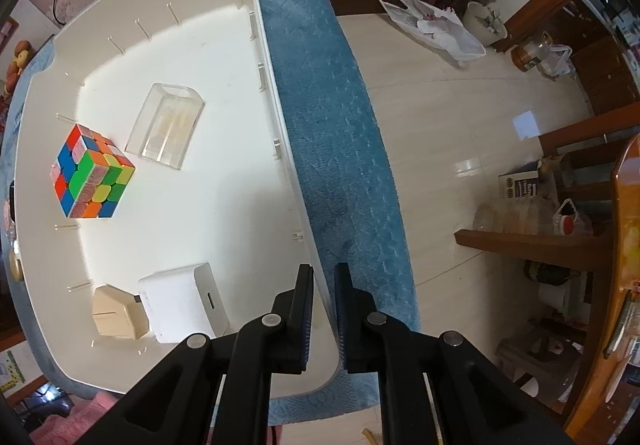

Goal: Organize rigid objects
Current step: 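Move the left tool back to the gold round compact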

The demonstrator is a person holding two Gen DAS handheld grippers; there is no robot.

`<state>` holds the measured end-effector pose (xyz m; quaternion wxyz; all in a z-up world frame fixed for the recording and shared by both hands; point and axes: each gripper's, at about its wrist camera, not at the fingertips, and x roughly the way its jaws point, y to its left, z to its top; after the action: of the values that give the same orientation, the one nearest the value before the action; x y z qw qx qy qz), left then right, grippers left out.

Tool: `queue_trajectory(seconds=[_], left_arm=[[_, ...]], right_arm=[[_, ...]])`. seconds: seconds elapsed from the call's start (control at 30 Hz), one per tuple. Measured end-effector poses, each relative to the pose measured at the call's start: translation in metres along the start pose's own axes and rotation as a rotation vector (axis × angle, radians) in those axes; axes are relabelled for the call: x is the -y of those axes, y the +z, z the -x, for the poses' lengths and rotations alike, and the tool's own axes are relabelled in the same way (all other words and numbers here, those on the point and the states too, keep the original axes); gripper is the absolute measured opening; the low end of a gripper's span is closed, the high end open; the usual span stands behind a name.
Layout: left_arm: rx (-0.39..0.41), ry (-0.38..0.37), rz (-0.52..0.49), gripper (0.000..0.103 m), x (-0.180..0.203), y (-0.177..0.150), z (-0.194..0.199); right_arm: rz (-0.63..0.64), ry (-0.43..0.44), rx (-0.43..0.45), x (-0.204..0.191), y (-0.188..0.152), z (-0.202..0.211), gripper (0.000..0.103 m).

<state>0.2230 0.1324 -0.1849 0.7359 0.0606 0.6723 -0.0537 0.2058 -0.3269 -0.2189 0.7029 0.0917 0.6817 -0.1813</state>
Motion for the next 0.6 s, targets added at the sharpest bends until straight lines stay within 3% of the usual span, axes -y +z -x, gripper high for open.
queue_trajectory(seconds=[0.2, 0.6], left_arm=[[-0.032, -0.027, -0.064, 0.079, -0.007, 0.012, -0.028], [-0.141, 0.016, -0.184, 0.079, 0.004, 0.026, -0.082]], right_arm=[[-0.011, -0.011, -0.007, -0.001, 0.0, 0.001, 0.012], [-0.032, -0.031, -0.015, -0.001, 0.002, 0.0, 0.013]])
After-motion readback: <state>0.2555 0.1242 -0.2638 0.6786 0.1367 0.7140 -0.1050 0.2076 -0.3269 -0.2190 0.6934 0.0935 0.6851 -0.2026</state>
